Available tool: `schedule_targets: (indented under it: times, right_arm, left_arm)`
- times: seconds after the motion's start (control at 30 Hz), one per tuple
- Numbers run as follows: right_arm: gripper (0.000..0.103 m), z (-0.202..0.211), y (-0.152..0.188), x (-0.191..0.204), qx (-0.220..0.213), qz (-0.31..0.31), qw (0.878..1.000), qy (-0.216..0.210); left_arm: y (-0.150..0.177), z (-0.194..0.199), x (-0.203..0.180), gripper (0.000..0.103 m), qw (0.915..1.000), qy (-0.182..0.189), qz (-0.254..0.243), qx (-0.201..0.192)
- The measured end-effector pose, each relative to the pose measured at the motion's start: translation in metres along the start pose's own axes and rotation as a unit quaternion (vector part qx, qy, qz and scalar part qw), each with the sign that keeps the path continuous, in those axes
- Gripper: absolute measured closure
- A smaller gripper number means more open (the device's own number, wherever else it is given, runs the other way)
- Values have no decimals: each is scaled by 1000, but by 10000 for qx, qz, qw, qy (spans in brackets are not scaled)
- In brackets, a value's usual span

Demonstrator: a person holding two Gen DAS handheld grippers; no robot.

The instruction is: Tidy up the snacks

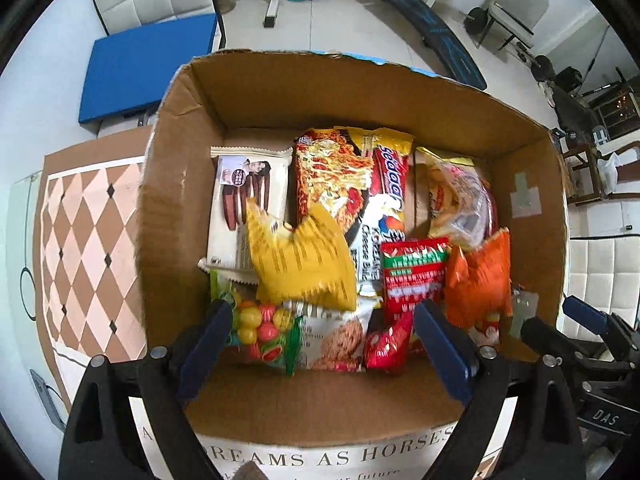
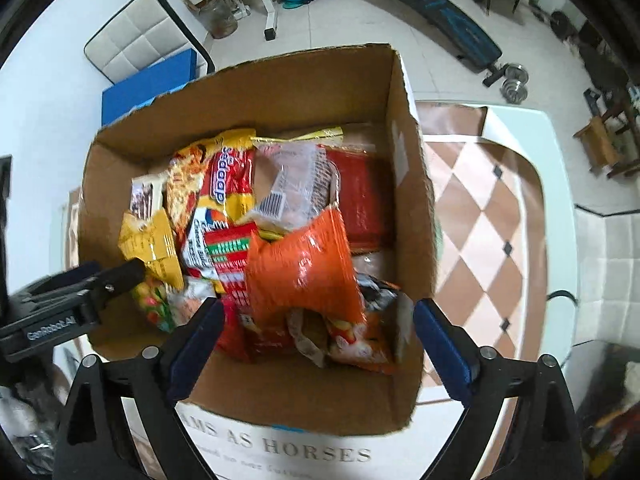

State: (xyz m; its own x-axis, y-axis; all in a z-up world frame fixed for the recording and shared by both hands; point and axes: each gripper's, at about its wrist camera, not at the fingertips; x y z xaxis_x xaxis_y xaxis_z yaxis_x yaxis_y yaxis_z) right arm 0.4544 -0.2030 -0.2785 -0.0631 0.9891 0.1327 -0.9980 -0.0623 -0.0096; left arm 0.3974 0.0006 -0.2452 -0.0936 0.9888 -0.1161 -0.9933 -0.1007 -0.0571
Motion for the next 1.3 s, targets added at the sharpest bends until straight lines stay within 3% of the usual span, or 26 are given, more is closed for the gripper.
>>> schedule_targets:
  times: [0.3,0.73,1.0,1.3]
  right_arm:
    - [6,37,42,9,-377,47,9993,-33]
    - [6,150,133,15,-1399,130,9901,-41]
    - [6,223,202,27,-2018,322,9789,-6]
    - [6,273,264,30,-2323,340,9721,-13]
  left_arm:
    - [43,51,-23,8,9982,-47,-168,-582]
    - [134,153,-44,8,9840,-74,-263,-1761]
    - [191,201,-51,8,9759,-135,-369,-2149]
    - [242,237,-52,8,9677,-215,-378,-2483]
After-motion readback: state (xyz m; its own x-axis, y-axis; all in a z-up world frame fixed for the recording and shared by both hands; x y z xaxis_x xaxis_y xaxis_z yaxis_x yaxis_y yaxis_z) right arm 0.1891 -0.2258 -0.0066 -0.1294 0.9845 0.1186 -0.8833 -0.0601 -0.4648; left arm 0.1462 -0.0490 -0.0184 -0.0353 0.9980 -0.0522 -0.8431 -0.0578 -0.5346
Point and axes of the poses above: each gripper's, at about its wrist camera, not at the fingertips, and z roughly against the way its jaws point, x to its left, y to its underside, and after that the axes turned 1 degree about y, right-handed
